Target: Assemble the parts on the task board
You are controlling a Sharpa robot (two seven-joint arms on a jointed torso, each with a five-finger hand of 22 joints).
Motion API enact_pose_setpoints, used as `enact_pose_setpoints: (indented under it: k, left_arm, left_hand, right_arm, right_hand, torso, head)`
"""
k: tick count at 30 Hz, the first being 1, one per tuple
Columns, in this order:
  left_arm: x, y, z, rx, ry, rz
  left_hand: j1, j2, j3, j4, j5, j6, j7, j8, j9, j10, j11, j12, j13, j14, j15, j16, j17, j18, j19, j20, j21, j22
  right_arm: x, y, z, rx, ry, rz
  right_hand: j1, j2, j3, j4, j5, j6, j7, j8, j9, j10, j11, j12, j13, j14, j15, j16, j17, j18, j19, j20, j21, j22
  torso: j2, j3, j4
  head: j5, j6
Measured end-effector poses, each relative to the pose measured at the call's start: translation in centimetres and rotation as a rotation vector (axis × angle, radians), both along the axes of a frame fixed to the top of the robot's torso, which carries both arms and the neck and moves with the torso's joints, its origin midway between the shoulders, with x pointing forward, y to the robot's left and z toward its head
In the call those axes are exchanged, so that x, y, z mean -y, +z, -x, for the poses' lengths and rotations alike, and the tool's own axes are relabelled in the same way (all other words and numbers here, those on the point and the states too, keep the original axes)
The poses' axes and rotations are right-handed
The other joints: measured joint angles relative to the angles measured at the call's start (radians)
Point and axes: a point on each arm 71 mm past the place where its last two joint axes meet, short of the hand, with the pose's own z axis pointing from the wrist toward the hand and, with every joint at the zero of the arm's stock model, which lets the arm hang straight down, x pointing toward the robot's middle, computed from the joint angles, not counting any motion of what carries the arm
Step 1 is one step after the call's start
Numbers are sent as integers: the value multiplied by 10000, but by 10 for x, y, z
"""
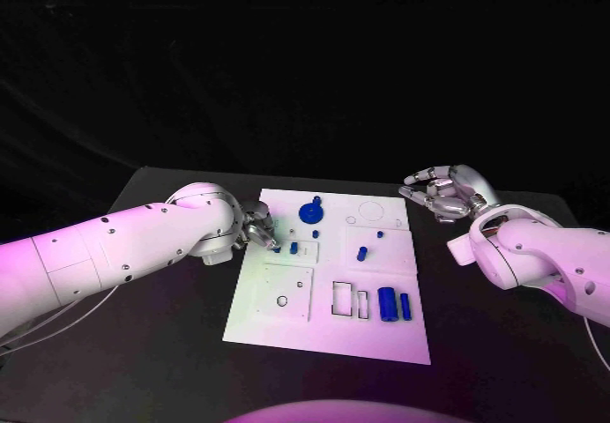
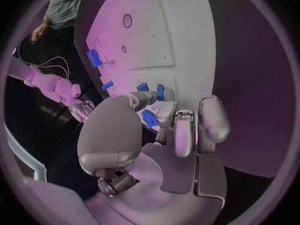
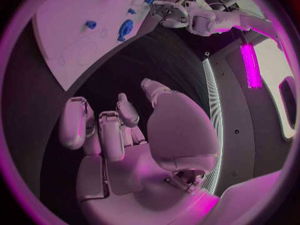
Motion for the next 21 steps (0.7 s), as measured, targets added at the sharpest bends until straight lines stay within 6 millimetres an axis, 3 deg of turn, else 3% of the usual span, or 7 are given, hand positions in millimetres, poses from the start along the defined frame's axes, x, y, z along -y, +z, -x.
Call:
enact_pose_setpoints:
  k: [3, 5, 21]
  left_arm:
    - [0, 0, 0, -8, -52, -71]
    - [1, 0, 1, -22, -95, -120]
    - [2, 1, 1, -62, -245, -261]
  left_hand:
    - [-39, -39, 1, -1, 16, 1, 0, 0, 17, 0, 1, 0, -1, 0, 0, 39, 0, 0, 0, 0, 45, 14]
    - [-91, -91, 425, -425, 24, 2, -2, -4, 16, 0, 1, -1, -1, 0, 0, 39, 0, -1, 6, 6, 45, 14]
    - [-233, 48, 374, -477, 432, 36, 33, 81, -40, 115, 3, 62, 71, -36, -35, 78, 0, -1, 37, 38, 45, 49]
  right_arm:
    - [0, 0, 0, 0, -7, 3]
    - [1, 0, 0, 0, -13, 5]
    - [1, 0, 0, -1, -18, 7]
  right_hand:
    - [0, 0, 0, 0, 0, 0, 0, 0, 0, 0, 0, 0, 0, 0, 0, 0, 0, 0, 0, 0, 0, 0]
    - [0, 0, 0, 0, 0, 0, 0, 0, 0, 0, 0, 0, 0, 0, 0, 0, 0, 0, 0, 0, 0, 0]
    - [0, 0, 1, -1, 0, 0, 0, 0, 0, 0, 0, 0, 0, 0, 0, 0, 0, 0, 0, 0, 0, -2]
  torso:
    - [-1, 0, -1]
    - [-1, 0, -1]
    - [-4, -1, 2]
  head:
    - [0, -1]
    - [0, -2]
    - [-10, -12]
